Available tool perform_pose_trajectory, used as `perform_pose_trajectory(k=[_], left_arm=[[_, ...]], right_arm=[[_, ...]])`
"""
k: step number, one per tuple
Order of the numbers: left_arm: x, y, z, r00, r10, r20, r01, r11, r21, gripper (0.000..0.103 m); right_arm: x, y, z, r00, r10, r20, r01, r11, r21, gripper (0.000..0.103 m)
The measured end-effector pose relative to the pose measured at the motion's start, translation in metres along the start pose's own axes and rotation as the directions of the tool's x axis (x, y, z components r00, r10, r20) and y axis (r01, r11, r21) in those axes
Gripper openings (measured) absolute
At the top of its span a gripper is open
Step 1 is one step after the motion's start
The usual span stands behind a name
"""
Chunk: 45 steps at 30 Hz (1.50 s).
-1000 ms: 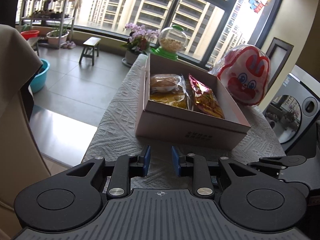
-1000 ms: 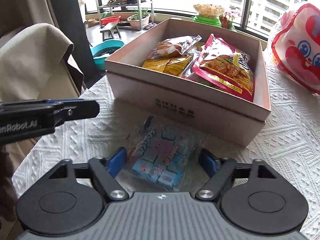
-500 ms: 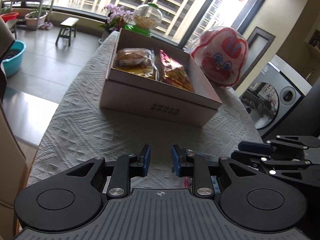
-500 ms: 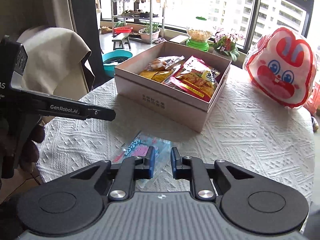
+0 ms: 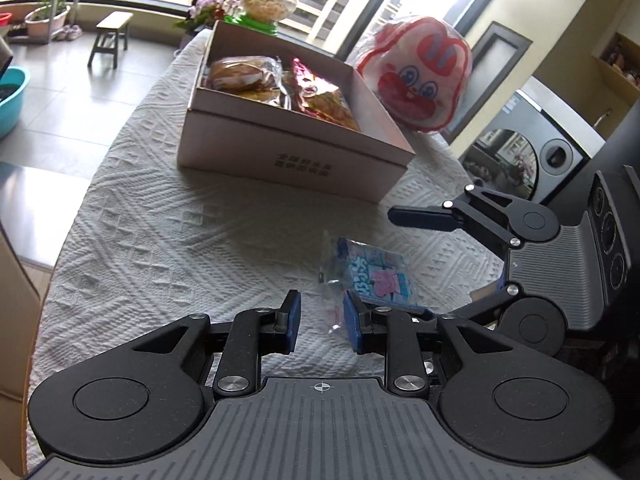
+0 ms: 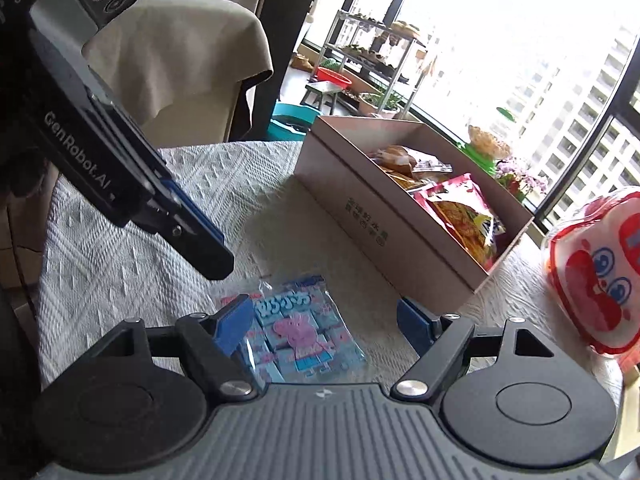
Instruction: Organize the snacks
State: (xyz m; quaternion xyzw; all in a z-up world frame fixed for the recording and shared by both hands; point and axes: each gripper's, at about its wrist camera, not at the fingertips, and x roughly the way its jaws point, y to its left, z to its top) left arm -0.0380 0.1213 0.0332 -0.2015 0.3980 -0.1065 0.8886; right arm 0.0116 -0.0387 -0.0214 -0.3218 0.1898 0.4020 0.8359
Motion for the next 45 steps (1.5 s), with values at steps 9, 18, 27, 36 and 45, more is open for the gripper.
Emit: perform_pose_trajectory(k=[9,18,27,36,45], left_arm=[[-0.008,0.003,0.004,1.0,-0.002,0.018,0.002,1.0,-0.007,0.027],[-0.009,-0.001,0.003,1.0,0.0,0.028,0.0,1.0,-0.01,0.027],[-0.017,0.001,0.02,0.991,0.06,0.122,-0.057,0.998,-0.026,0.027],[0.022,-0.025,0.018,0.962,0.212,0.175,-0.229,0.97,0.083,0.028],[0.059,-0.058,-0.002,0.956,0.233,0.177,-0.258,0.957,0.133,0.034]], right_arm=[[0.01,-0.021,-0.019,0.979,0.194,-0.069,-0.18,0.968,0.178,0.085],[-0.041,0.006,-0.022,0.999,0.043,-0.028,-0.037,0.981,0.193,0.06],[-0.102,-0.029,0.047,0.96,-0.155,0.233,0.085,0.956,0.282,0.059],[-0.031,-0.118,0.084,0.973,-0.181,0.146,0.07,0.826,0.559,0.081],[-0.019,-0.059,-0.04,0.946,-0.293,-0.138,0.321,0.802,0.504,0.081]])
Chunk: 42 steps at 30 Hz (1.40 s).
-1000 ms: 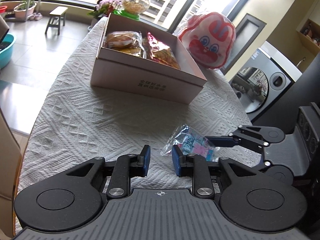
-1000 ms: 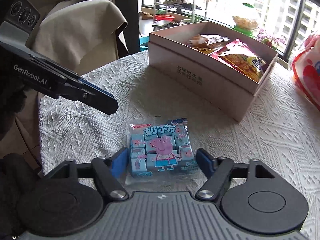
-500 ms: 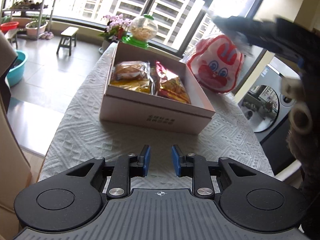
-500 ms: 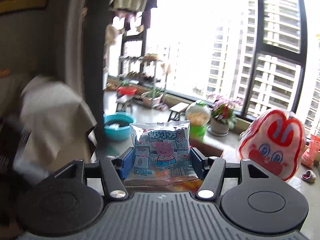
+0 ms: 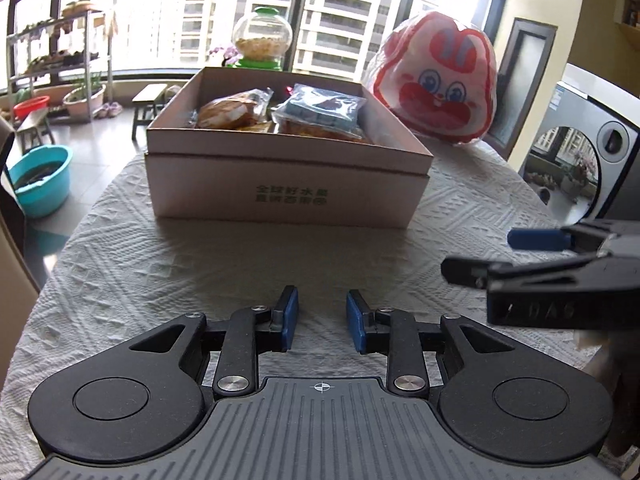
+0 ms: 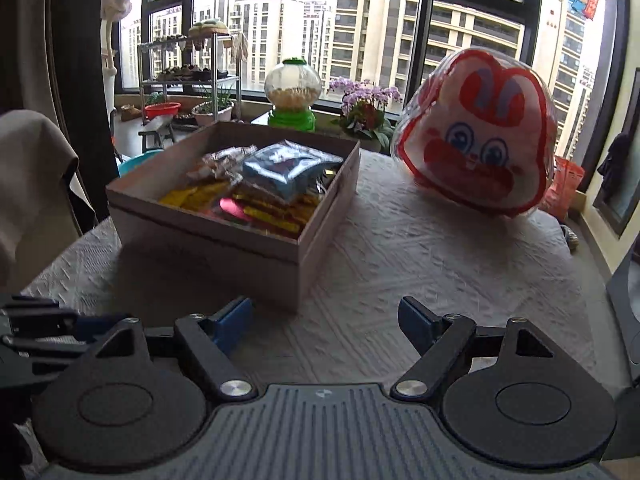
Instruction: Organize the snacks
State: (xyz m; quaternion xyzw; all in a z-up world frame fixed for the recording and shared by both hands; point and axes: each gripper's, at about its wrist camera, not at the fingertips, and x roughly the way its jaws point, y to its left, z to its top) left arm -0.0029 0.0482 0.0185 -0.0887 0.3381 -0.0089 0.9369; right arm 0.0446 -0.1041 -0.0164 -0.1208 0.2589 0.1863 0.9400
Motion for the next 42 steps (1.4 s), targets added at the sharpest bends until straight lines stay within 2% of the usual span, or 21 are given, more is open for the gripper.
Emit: perform_pose_trajectory(k=[3,6,13,20,22,42], left_arm=[[0.001,-0.013,-0.005,0.999,0.024,0.027,-0.025,0.999,0.036,0.043],[0.001,-0.021,-0.012,0.997,0.059,0.058,-0.064,0.995,0.081,0.044],[0.002,-0.023,-0.014,0.995,0.067,0.069,-0.073,0.993,0.089,0.043],[0.003,-0.026,-0.015,0.994,0.076,0.073,-0.084,0.99,0.113,0.043],[0.003,-0.025,-0.015,0.995,0.072,0.074,-0.08,0.991,0.107,0.043],[0.003,-0.025,-0.016,0.994,0.077,0.075,-0.085,0.99,0.11,0.043]], right_arm=[[0.01,-0.003,-0.021,0.999,0.002,-0.052,0.0,0.999,0.042,0.081],[0.008,-0.01,-0.031,1.0,-0.001,-0.014,0.002,0.994,0.106,0.087],[0.006,-0.014,-0.035,0.999,-0.037,-0.027,0.04,0.99,0.134,0.099],[0.0,-0.012,-0.045,0.998,-0.059,0.03,0.054,0.988,0.144,0.1],[0.001,-0.009,-0.045,0.996,-0.083,0.026,0.078,0.987,0.143,0.103],[0.001,-0.011,-0.045,0.997,-0.075,0.025,0.07,0.985,0.157,0.103]])
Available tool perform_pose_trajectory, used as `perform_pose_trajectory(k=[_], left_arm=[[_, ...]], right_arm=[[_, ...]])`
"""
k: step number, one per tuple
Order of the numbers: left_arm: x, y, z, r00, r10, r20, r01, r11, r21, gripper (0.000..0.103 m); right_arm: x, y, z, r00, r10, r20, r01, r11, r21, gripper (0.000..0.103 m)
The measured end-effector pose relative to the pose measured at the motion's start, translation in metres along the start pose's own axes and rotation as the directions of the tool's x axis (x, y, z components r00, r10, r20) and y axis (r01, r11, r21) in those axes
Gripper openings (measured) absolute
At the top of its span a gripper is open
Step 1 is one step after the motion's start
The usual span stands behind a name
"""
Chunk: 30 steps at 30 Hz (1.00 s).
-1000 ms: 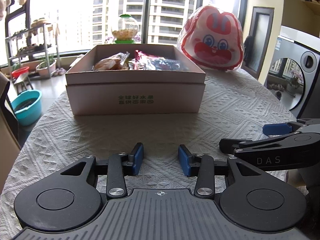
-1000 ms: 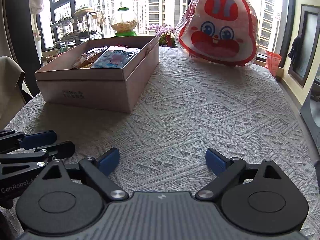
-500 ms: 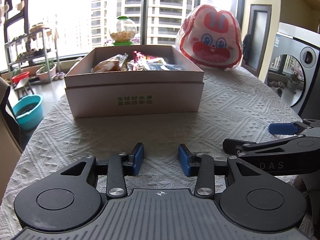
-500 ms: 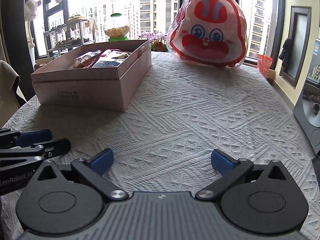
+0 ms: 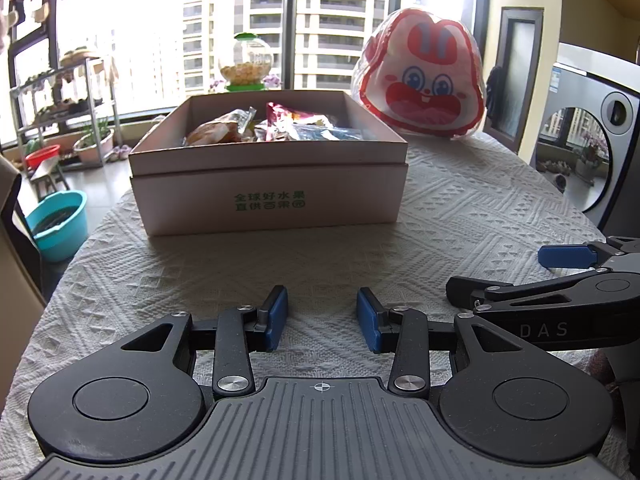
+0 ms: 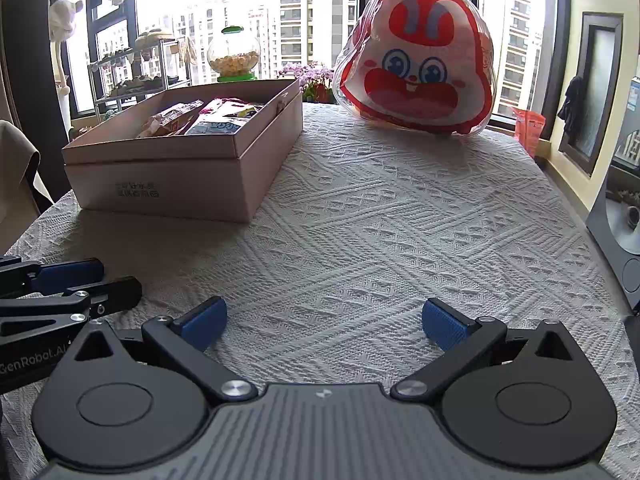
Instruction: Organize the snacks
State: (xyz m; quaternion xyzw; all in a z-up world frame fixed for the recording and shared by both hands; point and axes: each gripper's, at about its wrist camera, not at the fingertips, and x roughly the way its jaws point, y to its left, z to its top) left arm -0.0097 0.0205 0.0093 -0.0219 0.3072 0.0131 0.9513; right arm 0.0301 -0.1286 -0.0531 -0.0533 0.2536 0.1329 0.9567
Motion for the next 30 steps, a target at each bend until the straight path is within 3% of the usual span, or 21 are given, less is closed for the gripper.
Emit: perform_pose_trajectory(k=[30], left_arm=[[-0.001,0.0024,0.0003,1.0,-0.018,-0.001,0.018,1.0,-0.007,0.043]], right_arm=[[0.0001,0.0,-0.0001,1.0,0.0,0.0,0.0,1.0,0.0,0.103]])
